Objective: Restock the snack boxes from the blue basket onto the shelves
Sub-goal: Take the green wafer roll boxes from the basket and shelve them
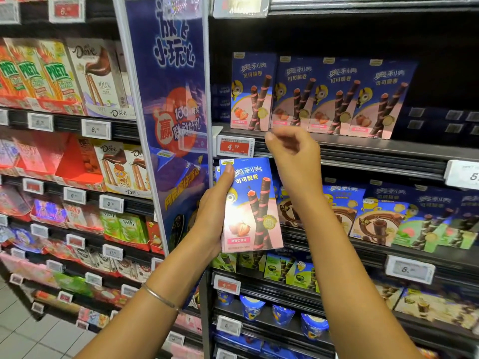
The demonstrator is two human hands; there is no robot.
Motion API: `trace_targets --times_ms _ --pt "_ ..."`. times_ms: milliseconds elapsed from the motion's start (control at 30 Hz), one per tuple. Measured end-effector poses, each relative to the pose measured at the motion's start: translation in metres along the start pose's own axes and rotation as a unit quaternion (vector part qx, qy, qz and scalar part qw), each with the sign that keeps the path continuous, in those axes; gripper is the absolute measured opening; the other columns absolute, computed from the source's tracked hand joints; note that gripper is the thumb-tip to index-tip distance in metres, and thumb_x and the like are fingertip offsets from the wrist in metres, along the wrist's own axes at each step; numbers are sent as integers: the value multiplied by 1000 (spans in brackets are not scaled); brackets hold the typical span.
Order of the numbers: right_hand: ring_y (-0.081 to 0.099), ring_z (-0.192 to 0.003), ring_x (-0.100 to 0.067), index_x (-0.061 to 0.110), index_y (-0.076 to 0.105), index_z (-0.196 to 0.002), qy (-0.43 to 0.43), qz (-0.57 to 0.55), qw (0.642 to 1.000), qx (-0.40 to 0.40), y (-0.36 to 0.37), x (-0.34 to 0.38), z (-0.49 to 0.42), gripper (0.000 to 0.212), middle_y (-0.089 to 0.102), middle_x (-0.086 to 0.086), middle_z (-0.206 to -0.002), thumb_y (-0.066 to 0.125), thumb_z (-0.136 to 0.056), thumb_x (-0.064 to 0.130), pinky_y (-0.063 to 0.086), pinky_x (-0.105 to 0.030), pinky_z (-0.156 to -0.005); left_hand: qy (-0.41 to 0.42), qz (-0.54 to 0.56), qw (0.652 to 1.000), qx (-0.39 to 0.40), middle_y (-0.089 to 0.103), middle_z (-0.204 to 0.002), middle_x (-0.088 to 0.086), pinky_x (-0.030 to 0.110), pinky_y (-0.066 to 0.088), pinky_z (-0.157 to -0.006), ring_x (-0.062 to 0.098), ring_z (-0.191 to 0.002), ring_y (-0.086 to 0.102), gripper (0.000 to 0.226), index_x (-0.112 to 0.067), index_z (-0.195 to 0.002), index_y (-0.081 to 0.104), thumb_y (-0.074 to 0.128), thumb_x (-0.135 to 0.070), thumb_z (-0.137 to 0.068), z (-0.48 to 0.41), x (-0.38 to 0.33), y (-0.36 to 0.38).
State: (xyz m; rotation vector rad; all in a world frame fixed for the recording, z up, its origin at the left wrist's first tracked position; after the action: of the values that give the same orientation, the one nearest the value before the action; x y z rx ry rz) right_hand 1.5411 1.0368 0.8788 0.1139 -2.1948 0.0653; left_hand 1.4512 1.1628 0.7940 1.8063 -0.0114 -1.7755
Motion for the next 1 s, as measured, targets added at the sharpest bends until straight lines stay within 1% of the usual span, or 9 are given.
trace_targets --times_ms 67,233,333,467,600,667,800,900,1000 --pt "64 -84 9 16 66 -115 74 2 996 59 -8 -9 23 30 70 7 -100 73 -92 33 50 -14 -70 8 4 1000 0 74 -125 26 53 51 -101 47 -113 67 60 -7 -127 74 60 -58 -99 1 1 0" --pt "71 -77 -6 27 63 -117 198 26 961 192 -23 -22 70 52 71 7 -86 79 -77 56 51 -28 -68 14 19 999 27 76 -123 23 62 58 -100 48 -115 71 52 -12 -117 81 51 -54 -105 4 5 3" --pt "70 -79 -15 28 65 -112 181 102 960 189 -28 -28 78 45 60 7 -81 79 -80 55 49 -29 -68 -4 39 997 70 80 -114 16 44 66 -68 34 -93 81 63 -22 -98 88 41 -64 -106 5 11 8" --pt "63 -80 -18 20 63 -115 191 100 960 180 -32 -31 77 50 56 -1 -84 79 -81 53 43 -28 -71 -14 43 998 51 81 -111 13 41 65 -62 33 -90 81 85 -23 -102 85 23 -80 -98 7 14 10" --pt "68 -84 -27 22 63 -114 191 72 963 175 -35 -32 77 45 63 -11 -87 80 -81 48 47 -35 -75 -36 46 998 33 82 -111 12 42 65 -60 32 -89 81 77 -22 -118 74 24 -79 -99 7 19 9" --pt "68 -87 -29 24 64 -110 192 54 965 168 -37 -31 77 37 63 -13 -88 80 -83 44 50 -41 -79 -50 42 998 25 81 -115 13 46 67 -64 33 -94 81 76 -20 -126 72 27 -76 -100 8 21 9" --pt "70 -96 -39 21 68 -109 187 23 970 156 -41 -25 73 29 64 -28 -100 79 -86 36 55 -54 -86 -67 5 998 -18 77 -125 17 62 55 -104 42 -116 73 74 -16 -138 69 36 -72 -102 8 23 8" --pt "73 -83 -33 20 69 -106 174 15 975 138 -45 -19 69 24 62 -25 -93 79 -87 31 52 -39 -71 -48 -30 998 -38 77 -123 18 66 49 -110 44 -117 71 69 -15 -132 72 40 -69 -104 6 18 9" --pt "68 -66 -16 21 70 -106 148 30 980 125 -49 -10 61 22 59 -8 -84 79 -88 28 49 -28 -64 -21 -67 996 -61 81 -113 14 63 56 -103 40 -107 76 65 -15 -123 76 43 -68 -104 4 12 11"
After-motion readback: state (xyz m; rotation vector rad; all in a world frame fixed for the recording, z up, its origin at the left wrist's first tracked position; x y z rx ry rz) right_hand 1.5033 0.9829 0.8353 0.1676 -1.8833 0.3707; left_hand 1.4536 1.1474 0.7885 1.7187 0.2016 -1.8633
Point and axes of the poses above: each hand's wrist, its own z-axis away from the middle knuckle, its own y-axis out of the palm, x = y × z, the point moved 4 cm from there along -z, towards the middle knuckle
